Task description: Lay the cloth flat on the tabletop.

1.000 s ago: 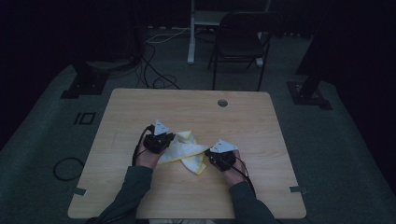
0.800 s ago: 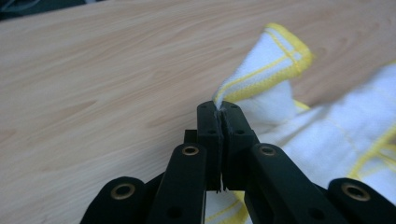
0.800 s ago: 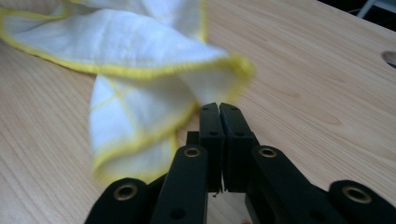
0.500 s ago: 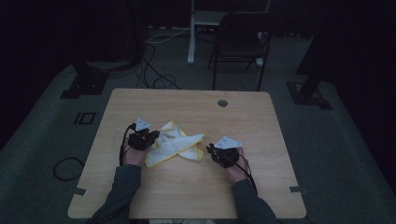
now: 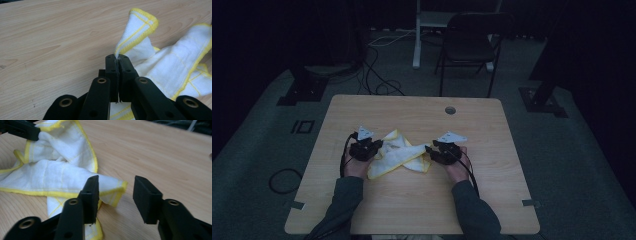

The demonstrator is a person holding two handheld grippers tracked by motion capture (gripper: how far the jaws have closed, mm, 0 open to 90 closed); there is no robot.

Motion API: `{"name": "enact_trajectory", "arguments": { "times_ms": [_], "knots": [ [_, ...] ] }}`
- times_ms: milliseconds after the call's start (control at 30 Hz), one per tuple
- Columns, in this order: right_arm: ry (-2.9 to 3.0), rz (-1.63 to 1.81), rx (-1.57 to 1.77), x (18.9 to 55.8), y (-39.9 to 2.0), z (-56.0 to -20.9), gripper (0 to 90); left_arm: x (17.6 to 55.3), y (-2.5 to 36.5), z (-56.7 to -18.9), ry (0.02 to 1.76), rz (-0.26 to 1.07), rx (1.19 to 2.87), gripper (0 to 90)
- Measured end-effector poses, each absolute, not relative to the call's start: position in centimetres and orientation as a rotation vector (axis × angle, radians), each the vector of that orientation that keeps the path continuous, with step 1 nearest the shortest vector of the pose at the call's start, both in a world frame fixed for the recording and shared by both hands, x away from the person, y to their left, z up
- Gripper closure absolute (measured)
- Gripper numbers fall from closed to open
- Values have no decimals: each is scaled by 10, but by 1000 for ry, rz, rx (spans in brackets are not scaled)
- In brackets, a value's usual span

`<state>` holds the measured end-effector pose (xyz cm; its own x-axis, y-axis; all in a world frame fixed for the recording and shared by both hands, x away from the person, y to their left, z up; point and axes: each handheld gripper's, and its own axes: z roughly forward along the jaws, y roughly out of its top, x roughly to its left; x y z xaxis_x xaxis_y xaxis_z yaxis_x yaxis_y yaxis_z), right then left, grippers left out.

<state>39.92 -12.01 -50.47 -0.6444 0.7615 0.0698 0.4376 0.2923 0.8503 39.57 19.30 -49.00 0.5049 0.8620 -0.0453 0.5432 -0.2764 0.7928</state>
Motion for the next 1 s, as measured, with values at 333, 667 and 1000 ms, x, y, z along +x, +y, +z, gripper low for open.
{"name": "enact_trajectory", "arguments": {
  "times_ms": [333,667,1000],
  "knots": [
    [2228,1274,1041,384,-124,-505,898,398,199,-489,1186,522,1938,884],
    [2226,1229,1033,359,-142,-510,900,404,219,-490,1259,541,1917,885],
    [2215,1178,1085,342,-167,-517,900,403,241,-508,1348,518,1904,885]
  ]
}}
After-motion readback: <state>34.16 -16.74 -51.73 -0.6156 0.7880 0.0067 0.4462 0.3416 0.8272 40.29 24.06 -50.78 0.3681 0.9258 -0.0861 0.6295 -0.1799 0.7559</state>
